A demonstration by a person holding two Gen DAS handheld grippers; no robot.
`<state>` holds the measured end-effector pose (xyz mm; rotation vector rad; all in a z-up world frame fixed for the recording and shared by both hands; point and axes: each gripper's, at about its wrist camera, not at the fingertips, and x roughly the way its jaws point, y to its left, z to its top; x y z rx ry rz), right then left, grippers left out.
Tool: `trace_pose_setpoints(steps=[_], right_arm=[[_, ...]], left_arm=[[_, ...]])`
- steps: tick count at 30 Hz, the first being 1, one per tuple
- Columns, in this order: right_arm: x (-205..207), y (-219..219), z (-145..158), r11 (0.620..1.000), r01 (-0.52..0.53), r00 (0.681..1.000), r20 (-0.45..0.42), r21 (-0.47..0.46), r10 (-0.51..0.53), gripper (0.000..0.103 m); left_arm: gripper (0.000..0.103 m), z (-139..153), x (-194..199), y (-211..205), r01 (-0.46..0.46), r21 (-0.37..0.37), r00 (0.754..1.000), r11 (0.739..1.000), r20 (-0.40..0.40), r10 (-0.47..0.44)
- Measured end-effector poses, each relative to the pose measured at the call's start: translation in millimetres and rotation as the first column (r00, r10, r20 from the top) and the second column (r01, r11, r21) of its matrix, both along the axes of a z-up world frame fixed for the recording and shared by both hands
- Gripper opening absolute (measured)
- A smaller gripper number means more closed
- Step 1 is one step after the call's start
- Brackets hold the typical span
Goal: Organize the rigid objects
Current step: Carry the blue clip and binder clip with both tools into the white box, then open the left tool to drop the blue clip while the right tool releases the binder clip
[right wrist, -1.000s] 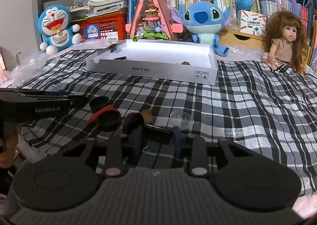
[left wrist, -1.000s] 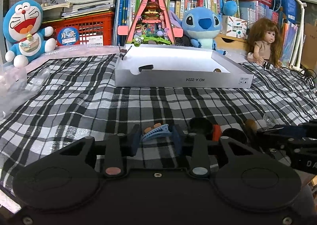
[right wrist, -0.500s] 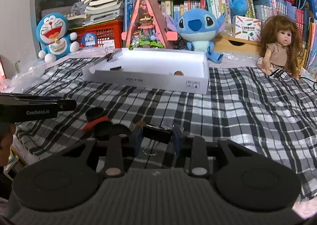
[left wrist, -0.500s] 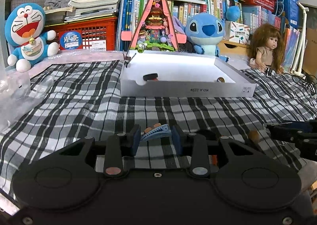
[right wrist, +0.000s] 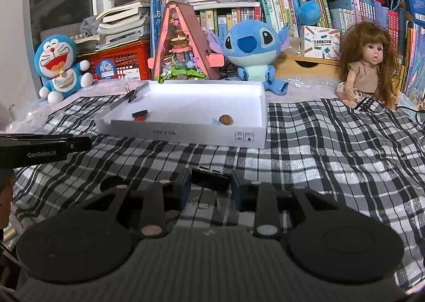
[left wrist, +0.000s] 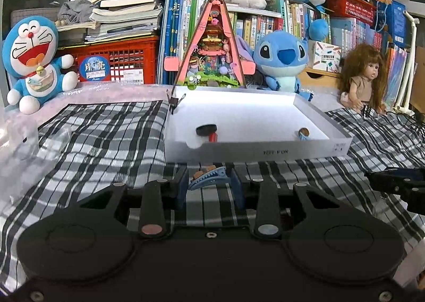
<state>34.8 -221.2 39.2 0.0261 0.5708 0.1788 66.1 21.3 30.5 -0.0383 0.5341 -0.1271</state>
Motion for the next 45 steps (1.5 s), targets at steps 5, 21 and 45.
trace_pose_setpoints(steps=[5, 21, 45], right_arm=[[11, -3, 2, 1.000, 0.006, 1.000, -0.005, 0.007, -0.006, 0.038], [59, -3, 16, 1.000, -0.003, 0.999, -0.032, 0.027, 0.004, 0.038], [173, -13, 20, 0.992, 0.054, 0.982, -0.184, 0.113, -0.032, 0.038]], left_arm=[[0.033, 4, 15, 2, 0.001, -0.012, 1.000, 1.000, -0.004, -0.001], [0.033, 19, 71, 0, 0.009, -0.034, 1.000, 0.999, -0.027, -0.010], [0.033, 19, 188, -10, -0.002, -0.068, 0.990, 0.998, -0.138, -0.007]])
